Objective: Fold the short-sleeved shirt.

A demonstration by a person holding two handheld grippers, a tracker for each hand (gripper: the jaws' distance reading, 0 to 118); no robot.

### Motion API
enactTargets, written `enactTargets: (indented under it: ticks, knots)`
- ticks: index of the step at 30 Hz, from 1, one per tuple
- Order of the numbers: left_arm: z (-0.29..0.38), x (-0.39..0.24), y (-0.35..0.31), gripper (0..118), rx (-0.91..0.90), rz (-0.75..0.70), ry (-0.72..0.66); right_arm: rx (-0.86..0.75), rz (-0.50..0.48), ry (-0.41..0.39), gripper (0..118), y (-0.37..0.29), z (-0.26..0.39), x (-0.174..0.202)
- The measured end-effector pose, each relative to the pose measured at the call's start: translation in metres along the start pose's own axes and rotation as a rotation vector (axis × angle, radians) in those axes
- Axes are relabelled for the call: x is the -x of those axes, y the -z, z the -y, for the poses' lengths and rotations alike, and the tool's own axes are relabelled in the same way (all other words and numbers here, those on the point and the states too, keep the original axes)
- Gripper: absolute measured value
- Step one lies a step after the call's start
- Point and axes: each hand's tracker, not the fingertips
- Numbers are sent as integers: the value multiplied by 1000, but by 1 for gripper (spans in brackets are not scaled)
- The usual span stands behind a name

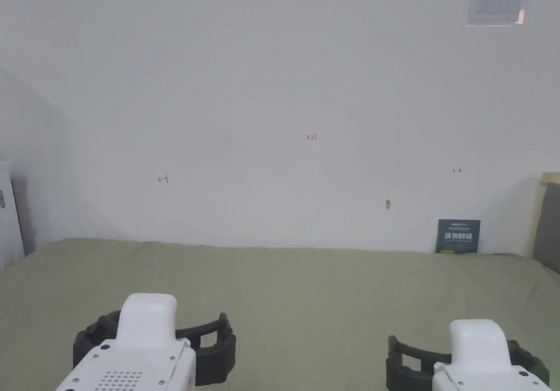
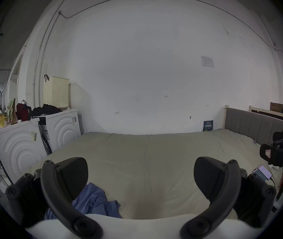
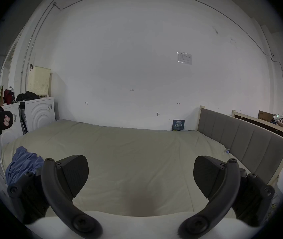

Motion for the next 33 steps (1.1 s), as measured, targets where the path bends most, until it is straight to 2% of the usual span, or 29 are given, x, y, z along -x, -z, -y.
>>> enactTargets:
  ticks: [16, 17, 18, 19, 20, 22, 24, 28, 33]
  knots:
    - [-4, -2, -2, 118, 5, 11, 1, 23, -12, 23, 116, 6, -1, -9]
    - [-4, -2, -1, 114, 14, 13, 5, 31, -14, 17, 106, 7, -1, -9]
    - [-5, -2, -1, 96, 18, 34, 10, 30, -10, 14, 82, 7, -1, -8]
    - [-6, -3, -2, 24, 33, 57, 19, 22, -7, 7, 31, 6, 0, -8]
    - [-6, -5, -1, 0, 44, 70, 29, 19, 7, 0, 1, 7, 1, -7]
    - [-3, -8, 6, 0, 15, 22, 20, 15, 42, 6, 1, 11, 3, -6]
    - [-4, -6, 12, 0, 68, 65, 8, 36, 6, 20, 1, 11, 0, -8]
    - [-4, -8, 14, 0, 57, 46, 4, 27, 25, -6, 1, 9, 0, -6]
    - [-5, -3, 13, 0, 60, 45, -19, 35, 28, 2, 1, 7, -4, -8]
